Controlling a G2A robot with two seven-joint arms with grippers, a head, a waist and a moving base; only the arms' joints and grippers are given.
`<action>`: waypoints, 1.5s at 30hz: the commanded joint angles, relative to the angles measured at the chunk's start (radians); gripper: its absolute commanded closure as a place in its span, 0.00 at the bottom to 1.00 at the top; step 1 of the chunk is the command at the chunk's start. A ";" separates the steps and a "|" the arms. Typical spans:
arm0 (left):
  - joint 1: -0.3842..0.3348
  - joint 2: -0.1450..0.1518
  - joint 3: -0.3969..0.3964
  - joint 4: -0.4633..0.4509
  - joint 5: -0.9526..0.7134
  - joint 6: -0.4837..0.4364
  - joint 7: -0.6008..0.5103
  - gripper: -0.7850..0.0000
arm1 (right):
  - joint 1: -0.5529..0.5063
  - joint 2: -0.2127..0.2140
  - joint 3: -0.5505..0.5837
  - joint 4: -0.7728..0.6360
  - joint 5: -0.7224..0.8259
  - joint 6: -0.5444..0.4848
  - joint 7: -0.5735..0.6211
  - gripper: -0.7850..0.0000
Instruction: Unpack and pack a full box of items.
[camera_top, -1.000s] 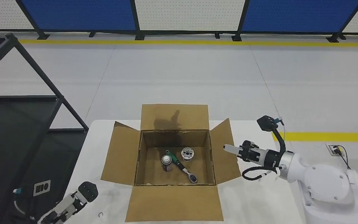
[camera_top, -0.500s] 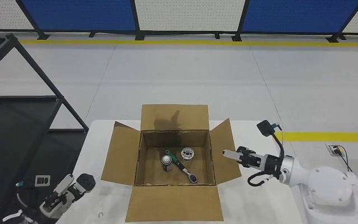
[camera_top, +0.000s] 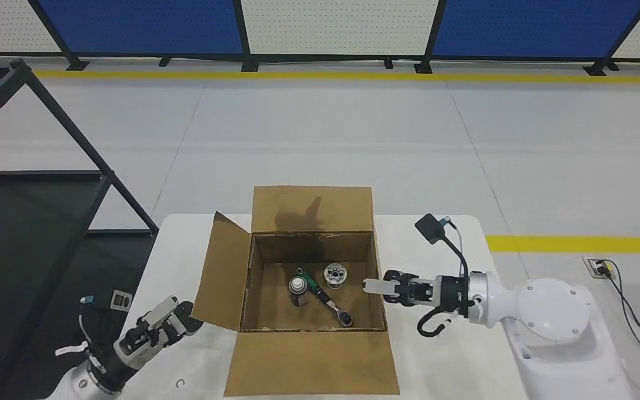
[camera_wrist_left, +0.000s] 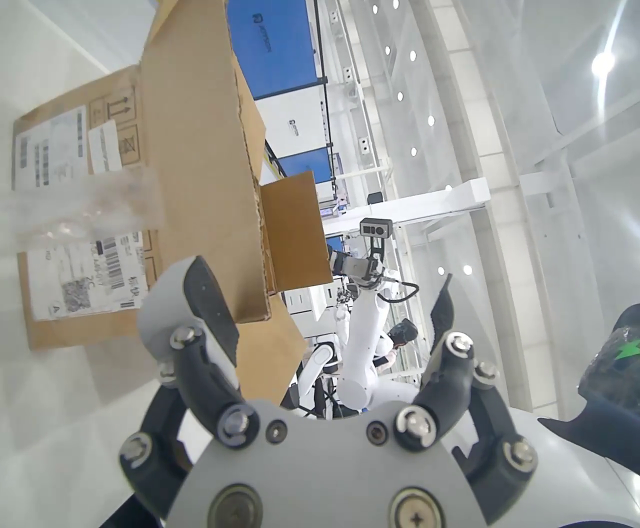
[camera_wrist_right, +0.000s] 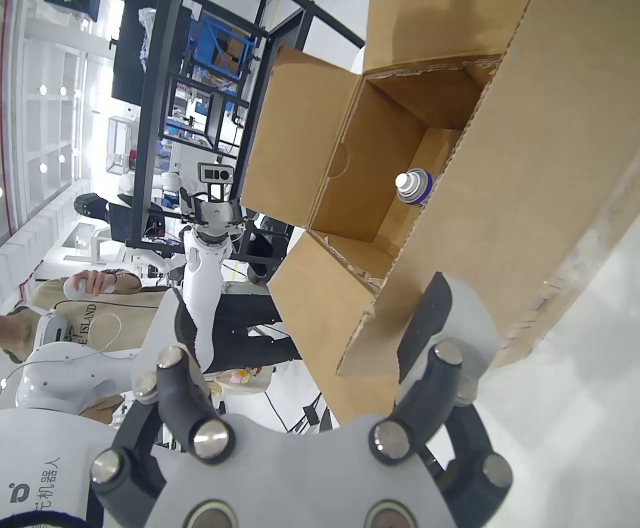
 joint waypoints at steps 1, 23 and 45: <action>-0.004 0.002 0.008 -0.005 0.018 -0.004 -0.002 0.00 | -0.001 0.000 0.002 0.000 -0.001 0.000 0.000 0.00; -0.064 0.011 0.106 -0.058 0.099 0.054 0.026 0.00 | 0.070 -0.013 -0.143 0.123 0.100 -0.007 -0.066 0.00; -0.205 0.019 0.367 -0.031 0.320 0.201 0.045 0.00 | 0.207 -0.031 -0.342 0.354 0.138 -0.012 -0.063 0.00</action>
